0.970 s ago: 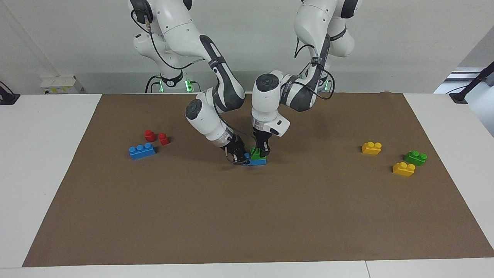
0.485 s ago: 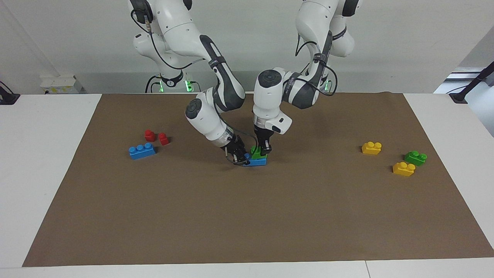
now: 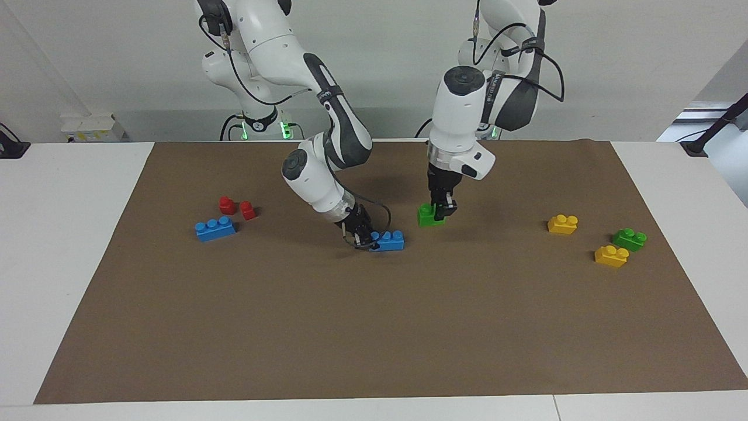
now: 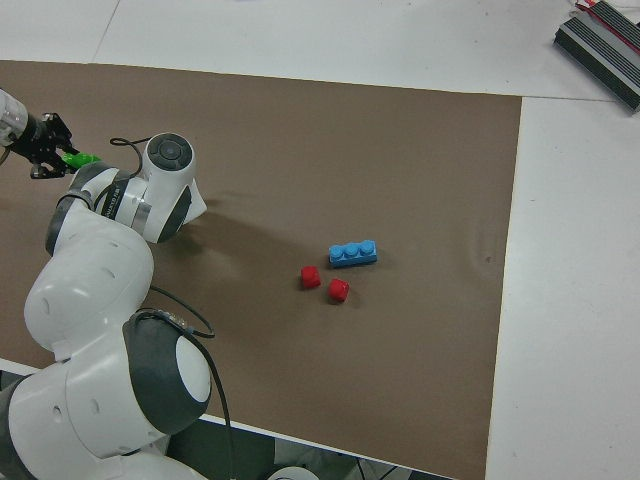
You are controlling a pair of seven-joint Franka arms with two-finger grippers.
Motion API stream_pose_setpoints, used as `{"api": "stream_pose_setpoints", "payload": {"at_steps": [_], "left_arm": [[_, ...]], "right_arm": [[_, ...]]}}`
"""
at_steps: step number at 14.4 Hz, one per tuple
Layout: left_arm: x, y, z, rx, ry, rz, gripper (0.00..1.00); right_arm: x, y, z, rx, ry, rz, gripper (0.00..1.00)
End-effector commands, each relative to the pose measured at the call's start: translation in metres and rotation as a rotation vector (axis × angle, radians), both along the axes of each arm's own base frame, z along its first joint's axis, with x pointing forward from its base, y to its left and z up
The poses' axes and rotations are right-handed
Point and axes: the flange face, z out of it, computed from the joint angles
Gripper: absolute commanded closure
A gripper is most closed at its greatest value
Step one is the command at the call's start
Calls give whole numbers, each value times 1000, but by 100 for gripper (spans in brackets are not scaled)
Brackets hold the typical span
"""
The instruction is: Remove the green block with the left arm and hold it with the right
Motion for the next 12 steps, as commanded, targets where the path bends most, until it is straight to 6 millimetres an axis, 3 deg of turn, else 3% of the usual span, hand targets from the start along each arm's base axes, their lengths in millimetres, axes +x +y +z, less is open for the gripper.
{"api": "stream_pose_setpoints", "payload": {"at_steps": [1, 2, 4, 8, 10, 12], "left_arm": [[23, 66, -6, 31, 21, -115, 100], [33, 95, -7, 34, 19, -124, 100], [48, 144, -11, 33, 10, -169, 100], [63, 228, -43, 9, -9, -298, 100], [72, 256, -63, 19, -10, -318, 100], [79, 280, -80, 27, -13, -334, 100]], "right_arm": [[11, -4, 10, 31, -20, -13, 100], [18, -6, 18, 38, -20, -5, 100], [44, -40, 36, 55, -1, -10, 100], [85, -141, 72, 26, 20, 80, 100], [89, -203, 71, 52, 32, 132, 100], [87, -247, 69, 74, 48, 150, 100]]}}
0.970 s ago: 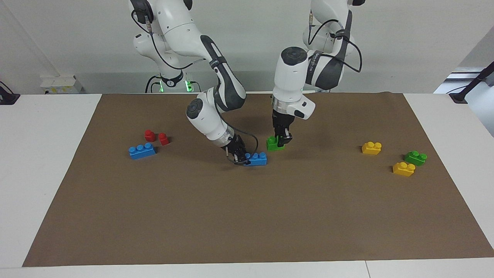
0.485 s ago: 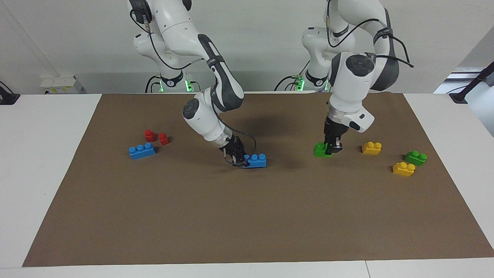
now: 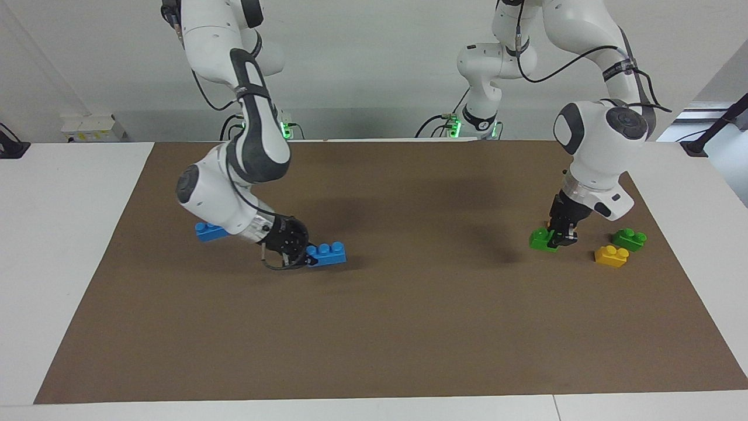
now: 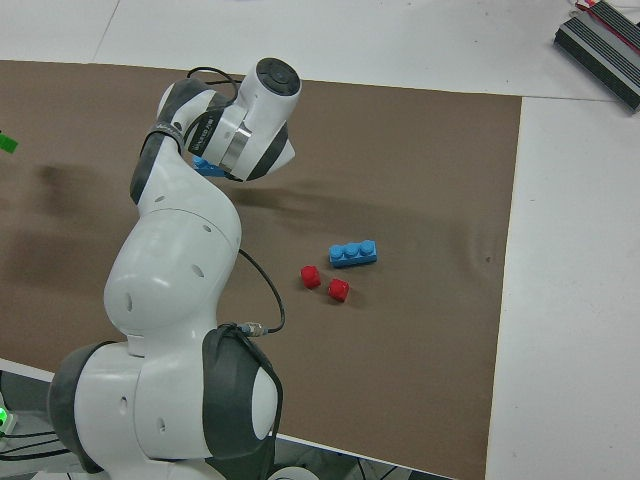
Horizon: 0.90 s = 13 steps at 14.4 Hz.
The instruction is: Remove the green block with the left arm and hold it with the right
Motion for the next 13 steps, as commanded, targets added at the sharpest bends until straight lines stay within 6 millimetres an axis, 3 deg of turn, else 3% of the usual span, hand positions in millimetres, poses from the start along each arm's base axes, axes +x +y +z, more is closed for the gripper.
{"api": "stream_pose_setpoints", "payload": {"at_steps": [1, 5, 8, 13], "left_arm": [[8, 20, -26, -6, -12, -51, 100], [19, 27, -67, -2, -10, -46, 100], [20, 28, -77, 1, 2, -56, 100], [17, 29, -85, 8, 20, -132, 100]], "right_arm": [[-8, -47, -3, 20, 12, 43, 100], [-39, -108, -30, 34, 39, 26, 100], [-45, -137, -37, 26, 27, 9, 100], [-48, -162, -43, -31, 17, -13, 100]]}}
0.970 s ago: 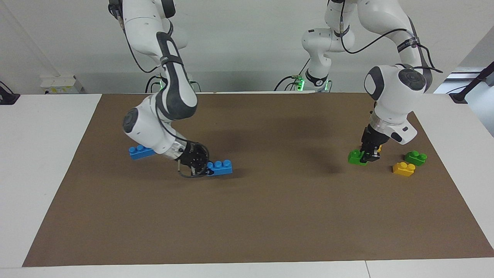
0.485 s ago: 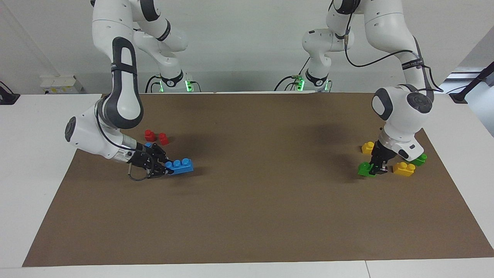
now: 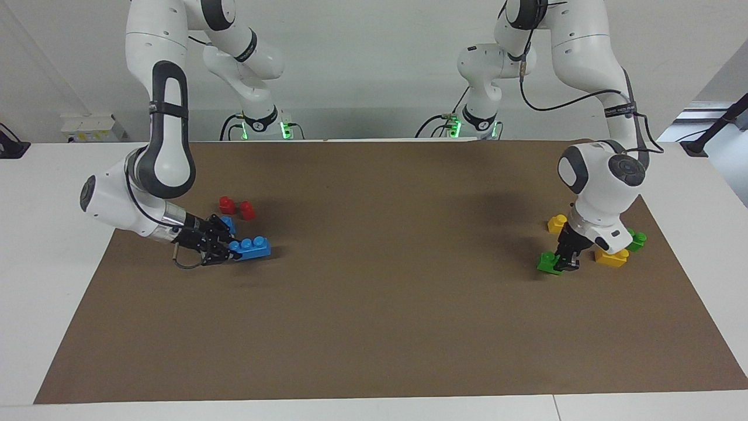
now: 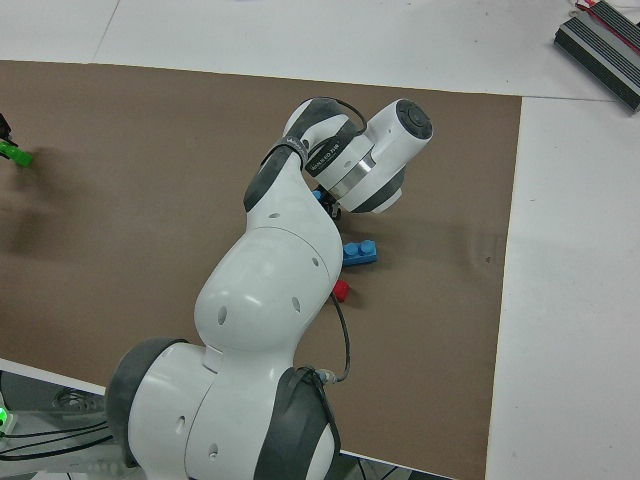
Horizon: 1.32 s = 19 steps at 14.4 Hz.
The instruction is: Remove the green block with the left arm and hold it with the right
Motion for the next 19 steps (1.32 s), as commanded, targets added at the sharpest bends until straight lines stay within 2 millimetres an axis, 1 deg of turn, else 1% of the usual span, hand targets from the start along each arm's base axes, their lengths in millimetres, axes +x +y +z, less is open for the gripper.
{"api": "stream_pose_setpoints", "payload": {"at_steps": [1, 6, 7, 8, 10, 11, 12, 13, 14, 15, 16, 17, 18, 19], "left_arm": [[-1, 4, -7, -10, 3, -38, 100], [1, 10, -12, -9, -6, -30, 100], [1, 17, -10, -7, -3, -35, 100], [1, 30, -9, -7, -8, -19, 100], [2, 34, -9, -5, -22, -19, 100], [1, 34, -11, -4, -25, -21, 100], [1, 34, -12, -3, -25, -25, 100], [1, 35, -12, 1, -24, -55, 57], [1, 35, -11, 6, -24, -109, 1], [2, 36, -7, 11, -27, -154, 0], [4, 36, -2, 18, -35, -194, 0], [10, 34, 9, 28, -54, -229, 0], [15, 31, 21, 35, -65, -258, 0], [19, 29, 39, 39, -70, -277, 0]], "right_arm": [[-10, -10, -1, -33, -21, -2, 100], [-15, -9, -13, -58, -30, -19, 100], [-17, -9, -16, -66, -33, -22, 100], [-18, -8, -17, -71, -36, -24, 100], [-18, -6, -19, -74, -37, -25, 100], [-18, -5, -19, -80, -42, -27, 77], [-18, -6, -20, -83, -46, -33, 40], [-18, -6, -20, -84, -43, -36, 19], [-17, -5, -19, -83, -42, -38, 5], [-17, -5, -19, -80, -38, -34, 2], [-17, -5, -16, -76, -36, -33, 1], [-16, -4, -13, -73, -36, -29, 1], [-15, -4, -5, -69, -39, -24, 0], [-13, -4, 3, -78, -45, -7, 0]]}}
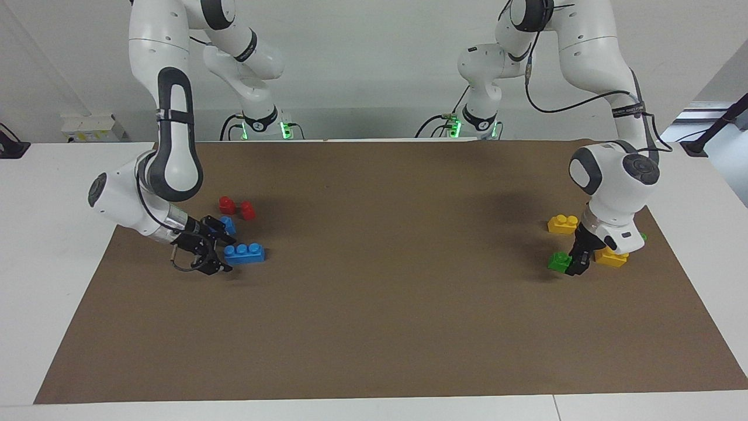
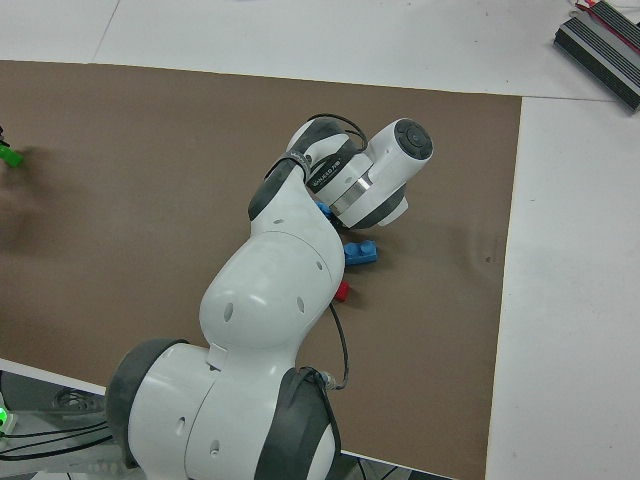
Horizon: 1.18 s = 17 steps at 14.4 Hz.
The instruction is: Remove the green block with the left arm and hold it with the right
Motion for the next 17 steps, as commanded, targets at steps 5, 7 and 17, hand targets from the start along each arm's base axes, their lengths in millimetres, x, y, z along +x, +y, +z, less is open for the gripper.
{"api": "stream_pose_setpoints", "payload": {"at_steps": [5, 7, 17], "left_arm": [[-10, -15, 119, 41, -31, -329, 0], [-23, -16, 151, 58, -15, -472, 0], [-85, -38, 274, 82, 28, -827, 0]], "right_arm": [[18, -1, 81, -159, -84, 201, 0], [31, 17, 113, -221, -108, 305, 0], [34, 30, 255, -418, -288, 1075, 0]]}}
